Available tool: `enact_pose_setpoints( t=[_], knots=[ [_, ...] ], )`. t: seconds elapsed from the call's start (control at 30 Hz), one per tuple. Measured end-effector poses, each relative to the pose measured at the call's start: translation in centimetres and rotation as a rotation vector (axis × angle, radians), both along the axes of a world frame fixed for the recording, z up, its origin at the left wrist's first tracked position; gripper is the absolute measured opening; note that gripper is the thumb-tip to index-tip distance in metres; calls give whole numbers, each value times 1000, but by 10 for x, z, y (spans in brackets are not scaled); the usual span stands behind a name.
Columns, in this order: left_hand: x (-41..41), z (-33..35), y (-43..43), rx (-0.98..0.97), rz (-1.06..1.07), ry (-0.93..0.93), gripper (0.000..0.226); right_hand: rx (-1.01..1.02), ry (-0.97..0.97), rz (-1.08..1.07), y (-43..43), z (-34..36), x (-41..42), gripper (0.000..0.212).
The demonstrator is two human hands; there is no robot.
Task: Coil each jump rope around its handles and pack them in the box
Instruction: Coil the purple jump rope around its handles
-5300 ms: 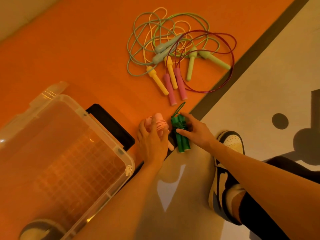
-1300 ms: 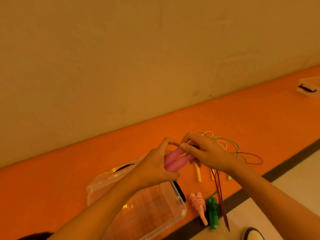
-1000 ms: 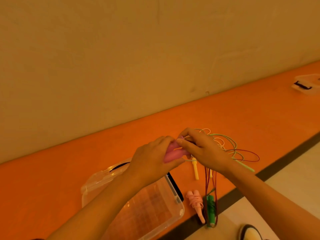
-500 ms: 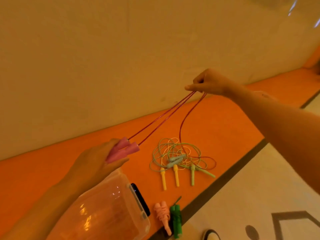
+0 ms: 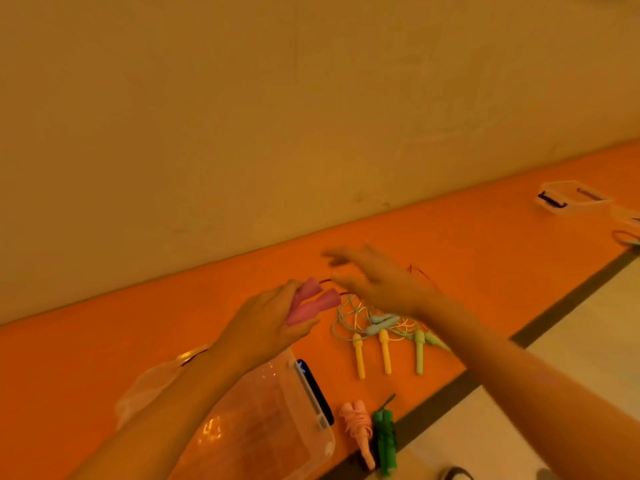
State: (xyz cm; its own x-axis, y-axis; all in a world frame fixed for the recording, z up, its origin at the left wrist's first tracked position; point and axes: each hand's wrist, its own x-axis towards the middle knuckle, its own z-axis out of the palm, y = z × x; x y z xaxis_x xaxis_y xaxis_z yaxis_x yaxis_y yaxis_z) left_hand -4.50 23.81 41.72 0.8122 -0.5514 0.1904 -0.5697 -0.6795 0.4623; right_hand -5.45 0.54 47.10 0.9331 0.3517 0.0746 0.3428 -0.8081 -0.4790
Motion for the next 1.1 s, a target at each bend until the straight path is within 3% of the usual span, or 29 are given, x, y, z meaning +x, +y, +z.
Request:
enact_pose_setpoints(
  t=[0.2, 0.4, 0.6, 0.93, 1.1],
  knots=[
    [-8, -6, -6, 9, -72, 86, 47, 267, -24, -111, 25, -50, -24, 23],
    [-19, -6, -21, -29, -110, 84, 45, 360, -3, -163, 31, -56, -38, 41],
    [-22, -8, -22, -54, -133, 86, 47, 345, 25, -136, 33, -50, -46, 30],
    [-32, -3, -24, -41, -76, -117, 51, 603, 21, -176, 22, -40, -53, 15],
    [-35, 0, -24, 80, -88, -164, 73, 614, 48, -189, 18, -39, -59, 15]
  ],
)
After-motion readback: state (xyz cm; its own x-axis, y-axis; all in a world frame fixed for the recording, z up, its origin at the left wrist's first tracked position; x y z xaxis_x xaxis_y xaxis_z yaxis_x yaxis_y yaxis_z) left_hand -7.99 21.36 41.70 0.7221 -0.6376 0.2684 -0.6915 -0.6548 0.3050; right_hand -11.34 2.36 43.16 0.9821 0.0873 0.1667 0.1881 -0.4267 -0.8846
